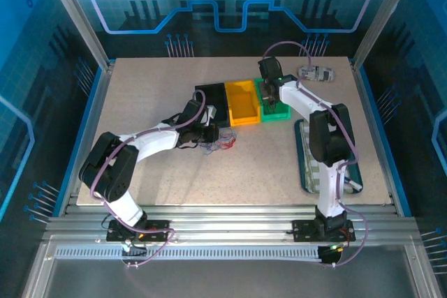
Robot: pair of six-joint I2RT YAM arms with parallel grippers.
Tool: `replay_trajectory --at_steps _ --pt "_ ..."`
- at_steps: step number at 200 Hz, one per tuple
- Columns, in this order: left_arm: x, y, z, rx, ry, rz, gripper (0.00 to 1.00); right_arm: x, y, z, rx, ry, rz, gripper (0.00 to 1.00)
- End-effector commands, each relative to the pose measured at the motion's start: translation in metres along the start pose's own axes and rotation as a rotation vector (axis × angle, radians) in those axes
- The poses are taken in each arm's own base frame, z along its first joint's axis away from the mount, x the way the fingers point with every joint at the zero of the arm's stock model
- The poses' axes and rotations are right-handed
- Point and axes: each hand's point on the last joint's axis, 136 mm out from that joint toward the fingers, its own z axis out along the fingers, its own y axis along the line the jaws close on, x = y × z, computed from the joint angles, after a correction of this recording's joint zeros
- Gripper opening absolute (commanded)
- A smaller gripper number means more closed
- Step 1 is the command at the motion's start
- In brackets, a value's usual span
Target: Untangle the cables
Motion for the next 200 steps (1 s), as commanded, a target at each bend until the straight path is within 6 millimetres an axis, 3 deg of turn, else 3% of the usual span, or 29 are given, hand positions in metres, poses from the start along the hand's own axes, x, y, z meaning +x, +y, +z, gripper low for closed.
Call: replay_trajectory --at_steps 1,70,112,138,200 --pt "-0.002 0.001 0.001 -0.017 0.009 0.019 0.00 0.027 0.020 0.012 -0.069 0.109 0.004 0.00" --pt "-0.002 -0.001 -0.001 -0.013 0.009 0.020 0.00 0.060 0.019 0.042 -0.118 0.224 0.129 0.00" --pt "-0.003 0.000 -0.003 -0.022 0.002 0.019 0.00 0.070 0.014 0.045 -0.170 0.261 0.209 0.00" --pt "-0.005 0.000 -0.004 -0.023 -0.007 0.013 0.00 0.055 0.011 0.034 -0.203 0.217 0.226 0.02" --pt "-0.007 -0.005 -0.001 -0.007 -0.008 0.010 0.00 0.011 -0.004 -0.005 -0.218 0.078 0.230 0.22"
